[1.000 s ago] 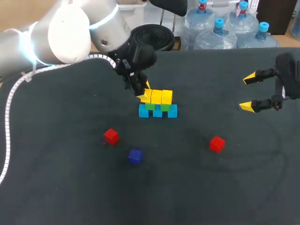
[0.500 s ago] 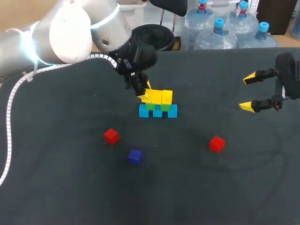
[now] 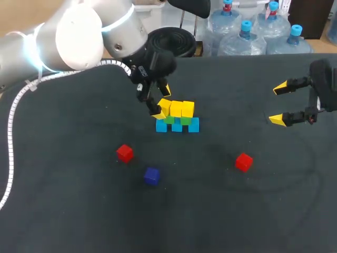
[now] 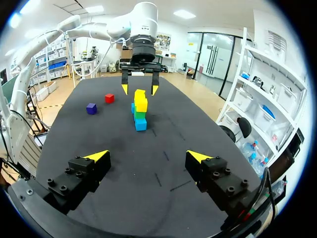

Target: Place the blue cubes, place green cubes on the blue cubes, place the yellow cubes on the green cubes, then place the red cubes on the yellow cubes, and place purple cube on the red cubes.

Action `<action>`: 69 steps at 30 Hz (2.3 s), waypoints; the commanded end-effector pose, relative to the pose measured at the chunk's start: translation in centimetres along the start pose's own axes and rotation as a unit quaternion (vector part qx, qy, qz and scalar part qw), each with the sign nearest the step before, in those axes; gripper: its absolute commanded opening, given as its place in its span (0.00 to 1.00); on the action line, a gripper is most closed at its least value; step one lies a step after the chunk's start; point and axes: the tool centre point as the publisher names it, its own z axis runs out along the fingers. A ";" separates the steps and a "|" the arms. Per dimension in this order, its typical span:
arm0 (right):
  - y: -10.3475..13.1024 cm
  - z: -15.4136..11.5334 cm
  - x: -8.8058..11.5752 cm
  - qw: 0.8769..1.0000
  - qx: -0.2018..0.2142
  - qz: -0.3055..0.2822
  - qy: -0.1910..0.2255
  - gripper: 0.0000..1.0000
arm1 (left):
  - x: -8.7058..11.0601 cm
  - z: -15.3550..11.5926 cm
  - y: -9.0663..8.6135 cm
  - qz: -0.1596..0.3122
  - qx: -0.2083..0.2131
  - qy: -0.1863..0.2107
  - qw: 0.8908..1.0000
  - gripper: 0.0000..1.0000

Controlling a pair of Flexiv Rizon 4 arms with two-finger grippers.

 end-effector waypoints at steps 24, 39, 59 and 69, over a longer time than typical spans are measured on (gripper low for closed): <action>0.0 0.1 0.0 1.000 0.000 0.000 -0.001 1.00 | 2.9 -5.8 -0.5 0.027 -0.041 -0.036 0.998 0.00; 0.0 0.1 0.0 1.000 0.000 0.000 -0.001 1.00 | 5.4 -2.7 0.6 0.019 -0.034 -0.048 0.998 0.00; 0.0 0.1 0.0 1.000 0.000 0.000 -0.001 1.00 | 5.0 -1.2 0.7 0.024 -0.024 -0.041 0.999 0.00; 0.0 0.1 0.0 1.000 0.000 0.000 -0.001 1.00 | 4.3 -0.7 0.9 0.028 -0.019 -0.040 0.999 0.00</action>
